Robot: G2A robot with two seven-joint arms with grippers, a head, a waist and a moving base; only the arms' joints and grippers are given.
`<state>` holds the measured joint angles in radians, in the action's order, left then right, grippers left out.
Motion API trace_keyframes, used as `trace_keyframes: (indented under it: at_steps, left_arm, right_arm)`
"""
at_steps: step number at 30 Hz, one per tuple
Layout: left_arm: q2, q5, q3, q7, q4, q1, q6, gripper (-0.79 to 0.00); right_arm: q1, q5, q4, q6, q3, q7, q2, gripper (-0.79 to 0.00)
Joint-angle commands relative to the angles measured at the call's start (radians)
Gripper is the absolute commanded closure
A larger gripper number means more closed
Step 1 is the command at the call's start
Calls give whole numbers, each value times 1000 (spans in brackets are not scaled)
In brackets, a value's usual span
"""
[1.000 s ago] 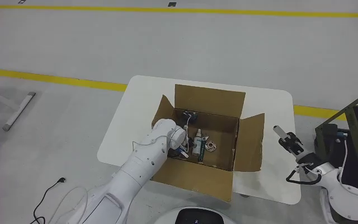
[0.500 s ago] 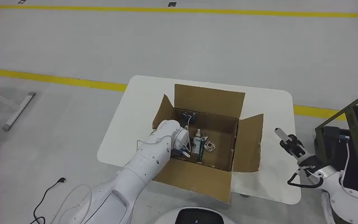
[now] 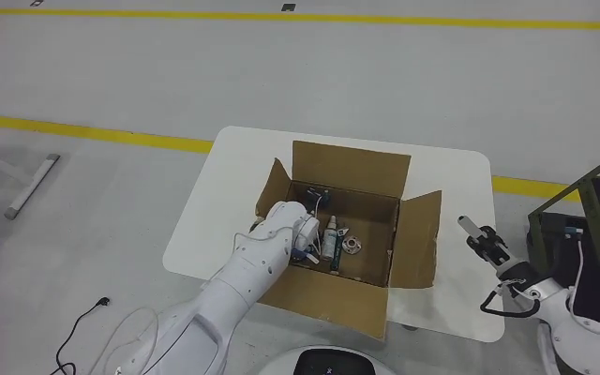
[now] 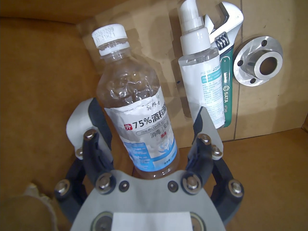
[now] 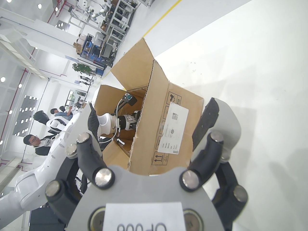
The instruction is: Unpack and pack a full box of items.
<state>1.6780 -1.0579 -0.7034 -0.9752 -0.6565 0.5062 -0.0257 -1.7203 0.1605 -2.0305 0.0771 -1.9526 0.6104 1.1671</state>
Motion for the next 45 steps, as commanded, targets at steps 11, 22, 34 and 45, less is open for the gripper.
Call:
trace_keyframes:
  at_steps: [11,22,34,45]
  left_arm:
    - [12,-11,-5,6,28,-7,7,-566]
    - [26,-25,-1,10,58,-12,9,-453]
    - [40,-44,5,7,77,-16,27,-637]
    - [50,-75,12,11,91,-17,32,-468]
  right_arm:
    - [2,7,4,-3,8,-5,-5,-785]
    - [3,4,2,-2,13,0,-10,-785]
    - [3,12,-3,15,26,28,-17,-785]
    - [1,11,-2,19,33,23,-21,-785]
